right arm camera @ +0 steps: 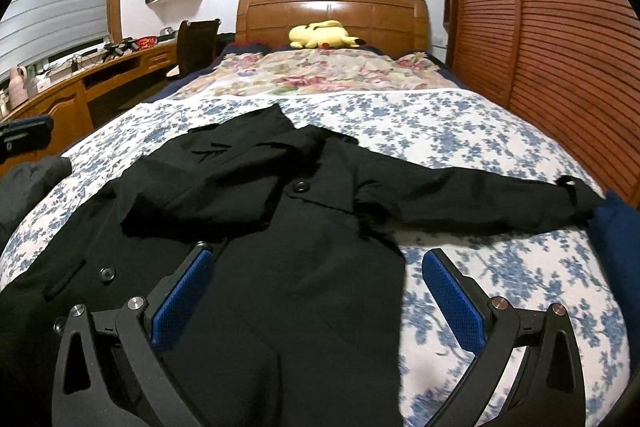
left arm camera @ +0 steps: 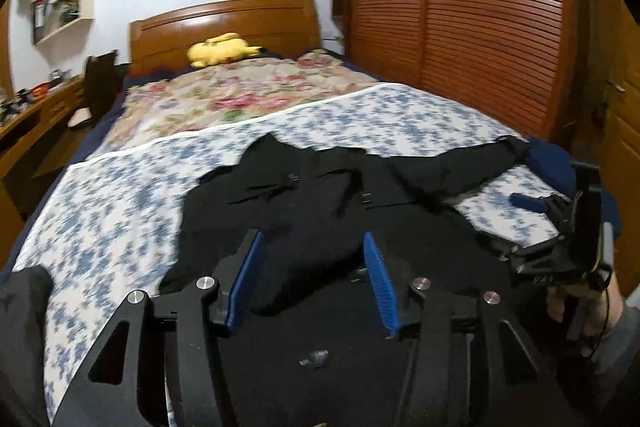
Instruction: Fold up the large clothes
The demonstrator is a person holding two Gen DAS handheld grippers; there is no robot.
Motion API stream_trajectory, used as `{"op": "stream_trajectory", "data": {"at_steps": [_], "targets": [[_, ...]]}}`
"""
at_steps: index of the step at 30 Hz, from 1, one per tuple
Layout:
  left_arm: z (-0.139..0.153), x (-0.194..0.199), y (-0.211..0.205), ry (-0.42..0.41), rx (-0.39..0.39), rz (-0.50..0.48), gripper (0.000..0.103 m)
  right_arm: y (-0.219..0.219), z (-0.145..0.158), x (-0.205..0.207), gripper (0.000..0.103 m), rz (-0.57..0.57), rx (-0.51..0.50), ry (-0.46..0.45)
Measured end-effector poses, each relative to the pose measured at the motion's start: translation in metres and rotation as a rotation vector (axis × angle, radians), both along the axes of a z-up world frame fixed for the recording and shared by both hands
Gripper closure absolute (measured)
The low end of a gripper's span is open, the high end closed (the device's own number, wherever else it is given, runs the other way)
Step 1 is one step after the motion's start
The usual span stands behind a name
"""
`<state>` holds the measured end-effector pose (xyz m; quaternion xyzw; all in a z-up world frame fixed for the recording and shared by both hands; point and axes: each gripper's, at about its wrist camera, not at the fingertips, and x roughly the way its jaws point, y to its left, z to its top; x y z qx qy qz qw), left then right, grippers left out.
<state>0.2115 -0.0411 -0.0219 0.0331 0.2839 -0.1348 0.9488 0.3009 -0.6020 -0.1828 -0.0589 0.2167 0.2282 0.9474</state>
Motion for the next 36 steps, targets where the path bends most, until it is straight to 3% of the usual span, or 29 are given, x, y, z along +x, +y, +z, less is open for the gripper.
{"op": "stream_trajectory", "data": {"at_steps": [9, 15, 18, 20, 26, 28, 32, 34, 36], "targets": [[-0.034, -0.013, 0.047, -0.011, 0.013, 0.114, 0.050, 0.027, 0.002, 0.052, 0.000, 0.029, 0.023, 0.047], [-0.057, -0.013, 0.076, -0.005, -0.011, 0.187, 0.050, 0.079, 0.029, 0.101, 0.004, 0.100, -0.040, 0.061], [-0.064, -0.016, 0.089, -0.001, -0.026, 0.216, 0.050, 0.118, 0.037, 0.132, 0.011, 0.141, -0.086, 0.074], [-0.068, -0.017, 0.095, 0.003, -0.028, 0.229, 0.050, 0.149, 0.032, 0.163, 0.013, 0.145, -0.124, 0.103], [-0.076, -0.017, 0.107, 0.010, -0.059, 0.225, 0.050, 0.188, 0.009, 0.215, 0.019, 0.077, -0.214, 0.175], [-0.076, -0.018, 0.106, 0.002, -0.055, 0.210, 0.050, 0.195, 0.003, 0.230, 0.040, 0.064, -0.236, 0.200], [-0.077, -0.017, 0.104, -0.012, -0.038, 0.194, 0.050, 0.202, -0.004, 0.247, 0.066, 0.040, -0.277, 0.261], [-0.077, -0.017, 0.104, -0.010, -0.046, 0.184, 0.050, 0.205, -0.007, 0.250, 0.092, 0.042, -0.307, 0.277], [-0.076, -0.020, 0.103, -0.017, -0.040, 0.179, 0.050, 0.206, -0.006, 0.246, 0.098, 0.053, -0.317, 0.277]]}}
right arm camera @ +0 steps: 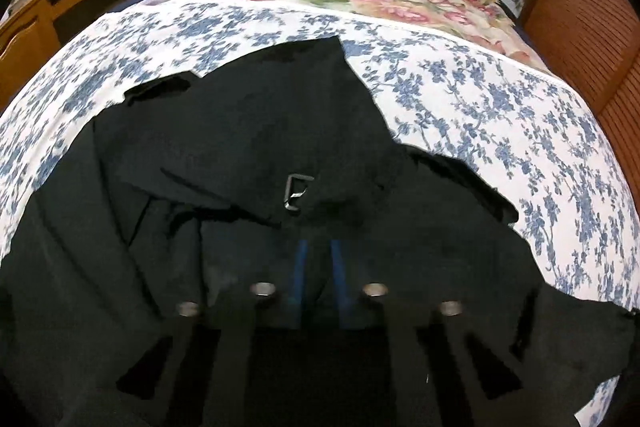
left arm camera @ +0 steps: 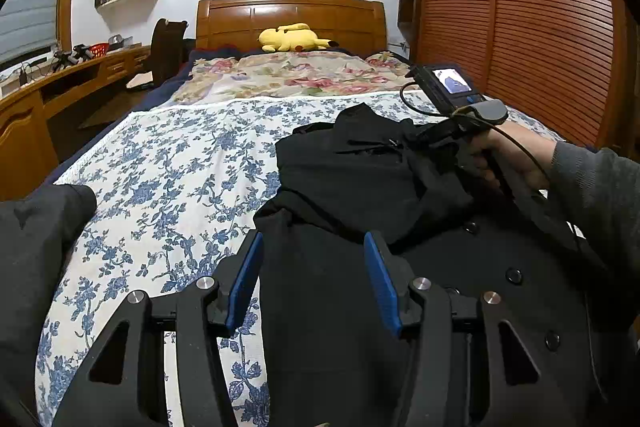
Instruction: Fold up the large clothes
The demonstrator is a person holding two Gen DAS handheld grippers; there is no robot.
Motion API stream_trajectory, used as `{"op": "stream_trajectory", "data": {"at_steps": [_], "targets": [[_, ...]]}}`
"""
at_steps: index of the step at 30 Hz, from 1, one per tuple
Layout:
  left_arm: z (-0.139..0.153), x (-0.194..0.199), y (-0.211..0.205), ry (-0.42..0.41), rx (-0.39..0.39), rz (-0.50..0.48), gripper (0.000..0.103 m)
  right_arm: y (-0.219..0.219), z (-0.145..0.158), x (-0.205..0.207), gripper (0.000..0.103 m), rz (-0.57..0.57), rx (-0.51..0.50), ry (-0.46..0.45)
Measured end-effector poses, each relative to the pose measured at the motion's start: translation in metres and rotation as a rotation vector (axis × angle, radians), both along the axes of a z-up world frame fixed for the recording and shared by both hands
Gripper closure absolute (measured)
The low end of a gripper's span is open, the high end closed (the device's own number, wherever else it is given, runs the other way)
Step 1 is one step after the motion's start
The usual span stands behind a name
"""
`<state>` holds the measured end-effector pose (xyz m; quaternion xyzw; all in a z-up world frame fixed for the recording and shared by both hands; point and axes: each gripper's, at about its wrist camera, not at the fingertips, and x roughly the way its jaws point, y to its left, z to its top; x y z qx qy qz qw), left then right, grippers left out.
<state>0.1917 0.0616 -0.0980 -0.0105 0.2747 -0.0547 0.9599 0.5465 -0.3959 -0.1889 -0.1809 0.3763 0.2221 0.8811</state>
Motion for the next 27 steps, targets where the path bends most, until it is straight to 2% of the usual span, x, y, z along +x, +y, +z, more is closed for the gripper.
{"op": "stream_trajectory", "data": {"at_steps": [6, 10, 13, 16, 23, 27], "targets": [[0.004, -0.009, -0.004, -0.028, -0.018, -0.037, 0.050, -0.013, 0.022, -0.044, 0.100, 0.040, 0.003, -0.124], [0.006, -0.012, -0.010, -0.030, -0.026, -0.057, 0.050, -0.050, 0.049, -0.090, 0.100, 0.051, 0.082, -0.210], [0.007, -0.012, -0.017, -0.030, -0.024, -0.077, 0.050, -0.079, 0.058, -0.131, 0.100, 0.067, 0.134, -0.266], [0.007, -0.011, -0.023, -0.029, -0.031, -0.091, 0.050, -0.103, 0.055, -0.175, 0.100, 0.091, 0.160, -0.296], [0.007, -0.009, -0.033, -0.027, -0.028, -0.107, 0.050, -0.125, 0.050, -0.214, 0.100, 0.112, 0.182, -0.303], [0.008, -0.008, -0.035, -0.029, -0.030, -0.109, 0.050, -0.138, 0.043, -0.237, 0.100, 0.116, 0.213, -0.272]]}}
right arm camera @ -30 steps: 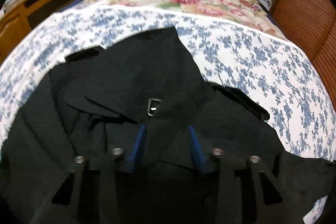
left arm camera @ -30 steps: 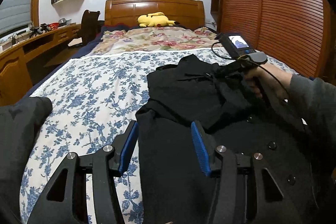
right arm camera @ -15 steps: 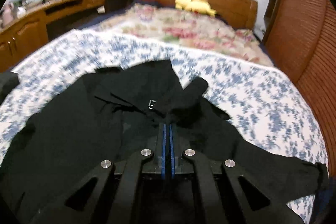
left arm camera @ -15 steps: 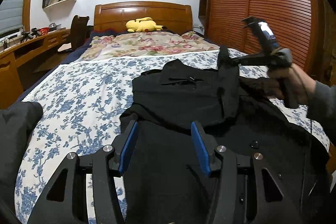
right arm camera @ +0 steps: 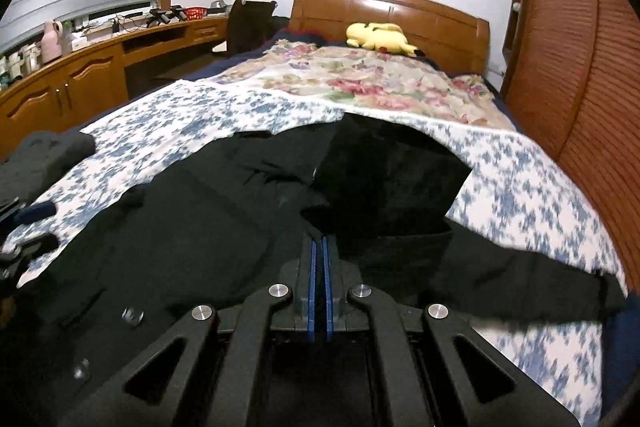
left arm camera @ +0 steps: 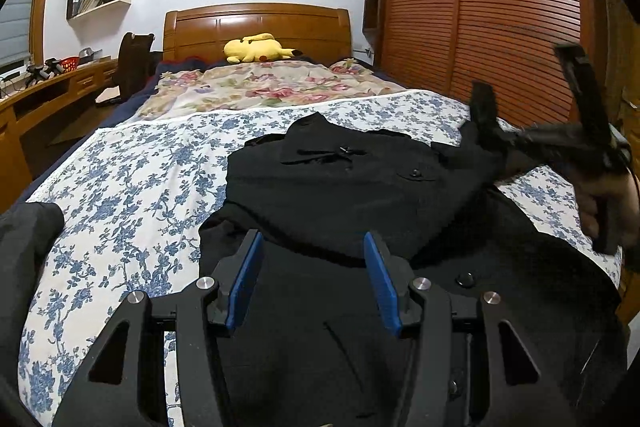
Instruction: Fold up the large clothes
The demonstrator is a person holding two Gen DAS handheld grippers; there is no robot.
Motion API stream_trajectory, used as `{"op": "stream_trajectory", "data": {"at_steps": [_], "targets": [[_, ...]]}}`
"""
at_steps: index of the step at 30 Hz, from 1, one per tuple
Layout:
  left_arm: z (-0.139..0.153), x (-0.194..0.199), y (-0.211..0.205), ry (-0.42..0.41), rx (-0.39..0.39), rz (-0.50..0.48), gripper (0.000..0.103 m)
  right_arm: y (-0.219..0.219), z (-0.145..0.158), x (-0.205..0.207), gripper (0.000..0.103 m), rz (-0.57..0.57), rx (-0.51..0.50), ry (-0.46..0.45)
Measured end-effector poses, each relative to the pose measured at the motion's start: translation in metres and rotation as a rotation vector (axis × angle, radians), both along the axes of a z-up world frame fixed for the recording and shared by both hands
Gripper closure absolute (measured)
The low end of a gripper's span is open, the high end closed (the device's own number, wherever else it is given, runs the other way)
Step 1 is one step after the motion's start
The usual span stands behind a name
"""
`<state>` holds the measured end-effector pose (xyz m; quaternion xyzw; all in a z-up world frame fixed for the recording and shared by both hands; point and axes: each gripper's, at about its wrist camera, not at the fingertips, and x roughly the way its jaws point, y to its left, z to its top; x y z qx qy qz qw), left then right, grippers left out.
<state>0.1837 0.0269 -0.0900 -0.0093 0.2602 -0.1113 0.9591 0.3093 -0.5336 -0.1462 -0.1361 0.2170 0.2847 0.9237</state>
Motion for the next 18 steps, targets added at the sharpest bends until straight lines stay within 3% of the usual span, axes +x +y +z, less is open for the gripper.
{"op": "stream_trajectory", "data": {"at_steps": [12, 18], "targets": [[-0.001, -0.001, -0.007, 0.009, -0.007, -0.031, 0.050, -0.029, -0.034, -0.052, 0.100, -0.002, -0.040, 0.128], [0.005, -0.005, -0.017, 0.003, 0.001, -0.062, 0.050, -0.036, -0.049, -0.057, 0.093, -0.077, -0.082, 0.198]]}}
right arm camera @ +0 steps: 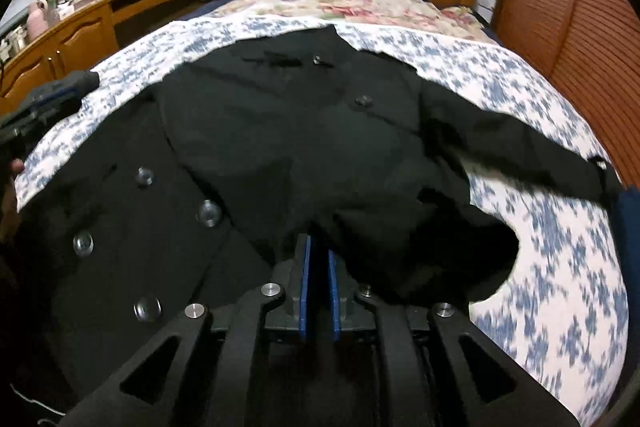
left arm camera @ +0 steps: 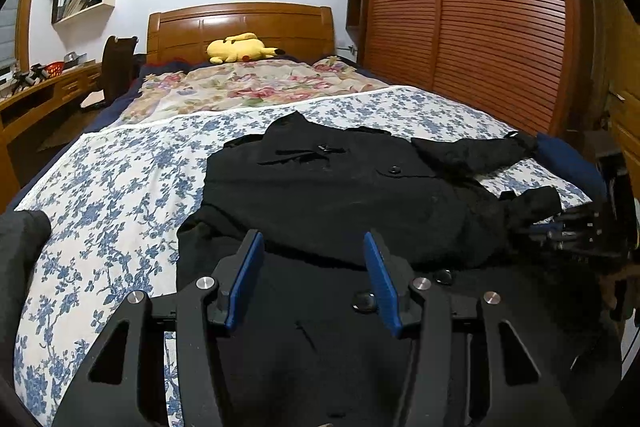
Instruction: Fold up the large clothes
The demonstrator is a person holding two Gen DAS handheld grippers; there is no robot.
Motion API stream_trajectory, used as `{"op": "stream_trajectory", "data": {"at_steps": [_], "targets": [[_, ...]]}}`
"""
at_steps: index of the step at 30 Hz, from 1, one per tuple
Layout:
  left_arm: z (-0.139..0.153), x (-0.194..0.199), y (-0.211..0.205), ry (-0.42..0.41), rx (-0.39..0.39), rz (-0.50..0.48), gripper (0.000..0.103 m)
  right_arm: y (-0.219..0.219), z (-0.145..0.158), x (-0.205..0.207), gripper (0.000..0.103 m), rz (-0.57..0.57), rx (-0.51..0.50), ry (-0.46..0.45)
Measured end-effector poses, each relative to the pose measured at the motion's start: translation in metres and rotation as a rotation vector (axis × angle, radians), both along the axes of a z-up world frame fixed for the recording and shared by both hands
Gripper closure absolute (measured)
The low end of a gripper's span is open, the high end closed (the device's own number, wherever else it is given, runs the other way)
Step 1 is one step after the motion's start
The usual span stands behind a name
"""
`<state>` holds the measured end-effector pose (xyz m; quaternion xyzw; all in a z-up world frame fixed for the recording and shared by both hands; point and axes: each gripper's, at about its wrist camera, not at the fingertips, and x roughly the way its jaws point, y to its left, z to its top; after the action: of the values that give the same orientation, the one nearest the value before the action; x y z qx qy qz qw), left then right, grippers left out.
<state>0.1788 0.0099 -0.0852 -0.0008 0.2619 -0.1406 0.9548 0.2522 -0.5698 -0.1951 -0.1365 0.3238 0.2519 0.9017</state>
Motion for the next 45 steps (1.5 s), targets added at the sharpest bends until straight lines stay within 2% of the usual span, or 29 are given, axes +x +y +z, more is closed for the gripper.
{"op": "stream_trajectory", "data": {"at_steps": [2, 4, 7, 12, 16, 21, 24, 30, 32, 33, 37, 40, 41, 42, 43, 45], "targets": [[0.000, 0.000, -0.003, 0.001, 0.001, -0.008, 0.050, -0.003, -0.003, -0.006, 0.084, -0.010, 0.013, 0.020], [0.000, -0.001, -0.007, 0.005, 0.005, -0.016, 0.050, -0.006, -0.005, -0.011, 0.065, -0.013, 0.015, 0.036], [0.001, -0.003, -0.012, 0.008, 0.014, -0.025, 0.050, -0.008, -0.003, -0.027, 0.057, 0.015, -0.007, 0.021], [0.007, -0.010, -0.020, -0.002, 0.024, -0.033, 0.050, -0.012, 0.012, -0.051, 0.055, 0.051, -0.001, -0.005], [0.013, -0.014, -0.026, -0.007, 0.034, -0.037, 0.050, -0.019, 0.024, -0.066, 0.055, 0.073, -0.005, -0.075], [0.029, -0.026, -0.037, -0.026, 0.052, -0.052, 0.050, -0.033, 0.038, -0.052, 0.055, 0.018, -0.014, -0.135], [0.042, -0.036, -0.044, -0.048, 0.056, -0.065, 0.050, -0.039, 0.040, -0.043, 0.055, -0.015, -0.023, -0.142], [0.053, -0.045, -0.052, -0.055, 0.048, -0.095, 0.050, -0.061, 0.038, -0.017, 0.054, -0.093, -0.004, -0.093], [0.054, -0.044, -0.053, -0.042, 0.033, -0.106, 0.050, -0.068, 0.036, -0.011, 0.044, -0.120, 0.022, -0.073], [0.054, -0.044, -0.054, -0.039, 0.030, -0.110, 0.050, -0.068, 0.034, -0.006, 0.040, -0.127, 0.032, -0.054], [0.056, -0.045, -0.057, -0.035, 0.025, -0.118, 0.050, -0.075, 0.019, 0.014, 0.039, -0.161, 0.052, 0.029], [0.057, -0.045, -0.060, -0.035, 0.025, -0.123, 0.050, -0.079, 0.006, 0.027, 0.039, -0.149, 0.118, 0.117], [0.056, -0.045, -0.061, -0.035, 0.029, -0.123, 0.050, -0.079, 0.004, 0.028, 0.039, -0.136, 0.144, 0.137], [0.056, -0.044, -0.062, -0.034, 0.032, -0.123, 0.050, -0.077, 0.003, 0.028, 0.045, -0.120, 0.160, 0.152], [0.055, -0.043, -0.062, -0.031, 0.036, -0.122, 0.050, -0.075, 0.003, 0.026, 0.070, -0.100, 0.167, 0.155], [0.054, -0.042, -0.062, -0.023, 0.036, -0.121, 0.050, -0.068, 0.003, 0.021, 0.095, -0.060, 0.159, 0.154]]}}
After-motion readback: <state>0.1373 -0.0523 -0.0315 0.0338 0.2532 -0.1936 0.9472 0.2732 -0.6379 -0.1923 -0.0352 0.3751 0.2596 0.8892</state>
